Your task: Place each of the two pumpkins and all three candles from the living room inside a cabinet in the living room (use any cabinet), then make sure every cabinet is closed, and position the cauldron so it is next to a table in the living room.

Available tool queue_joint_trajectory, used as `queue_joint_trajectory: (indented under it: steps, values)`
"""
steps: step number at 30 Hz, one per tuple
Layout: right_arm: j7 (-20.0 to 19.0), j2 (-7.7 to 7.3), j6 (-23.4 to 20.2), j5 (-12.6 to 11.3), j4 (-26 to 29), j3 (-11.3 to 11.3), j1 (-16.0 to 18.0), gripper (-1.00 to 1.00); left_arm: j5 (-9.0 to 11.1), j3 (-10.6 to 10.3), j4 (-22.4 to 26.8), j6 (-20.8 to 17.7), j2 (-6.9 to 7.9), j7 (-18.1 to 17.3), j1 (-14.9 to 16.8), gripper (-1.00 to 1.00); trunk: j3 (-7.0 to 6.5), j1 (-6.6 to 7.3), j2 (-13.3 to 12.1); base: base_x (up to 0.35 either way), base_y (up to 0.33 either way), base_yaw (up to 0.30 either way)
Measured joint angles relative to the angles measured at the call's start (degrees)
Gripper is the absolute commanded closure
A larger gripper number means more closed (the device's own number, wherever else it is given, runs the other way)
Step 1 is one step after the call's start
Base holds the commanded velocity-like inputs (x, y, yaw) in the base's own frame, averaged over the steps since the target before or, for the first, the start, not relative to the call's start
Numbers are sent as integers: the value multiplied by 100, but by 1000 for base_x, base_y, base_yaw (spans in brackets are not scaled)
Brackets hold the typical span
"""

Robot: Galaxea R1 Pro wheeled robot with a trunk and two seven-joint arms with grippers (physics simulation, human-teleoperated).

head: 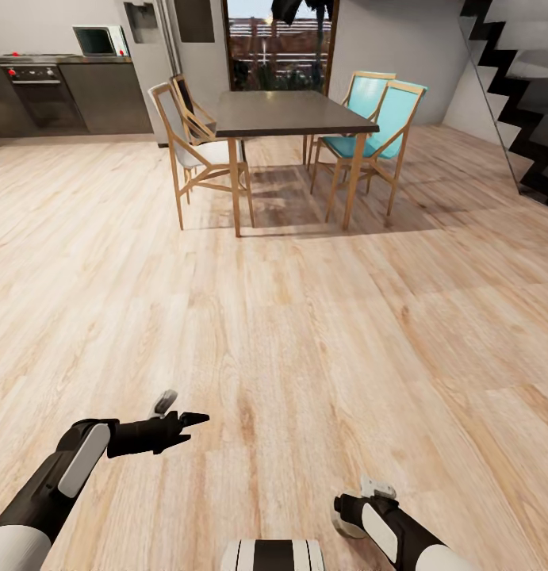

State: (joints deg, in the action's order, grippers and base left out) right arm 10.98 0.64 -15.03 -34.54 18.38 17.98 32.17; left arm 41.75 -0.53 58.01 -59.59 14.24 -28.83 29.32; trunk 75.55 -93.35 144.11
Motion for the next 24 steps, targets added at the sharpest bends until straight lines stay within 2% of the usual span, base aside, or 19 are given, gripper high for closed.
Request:
queue_joint_trajectory:
  steps: [3, 18, 19, 24]
  values:
    - [-7, 0, 0, 18, 9, 0, 3, -100, -4, 0, -1, 1, 0, 0, 0, -100, 65, -8, 4, 0, 0, 0]
    - [-2, 5, -3, 27, 4, -4, 1, -100, 0, 0, 0, 0, 0, 0, 1, -100, 66, -8, 4, 0, 0, 0]
    - [-3, 3, -2, 20, 4, -1, 1, 100, 2, 0, 0, 0, 0, 0, 2, -100, 66, -8, 4, 0, 0, 0]
    - [-6, 2, -4, 21, 4, -5, 2, 100, 0, 0, 0, 0, 0, 0, 2, -100, 66, -8, 4, 0, 0, 0]
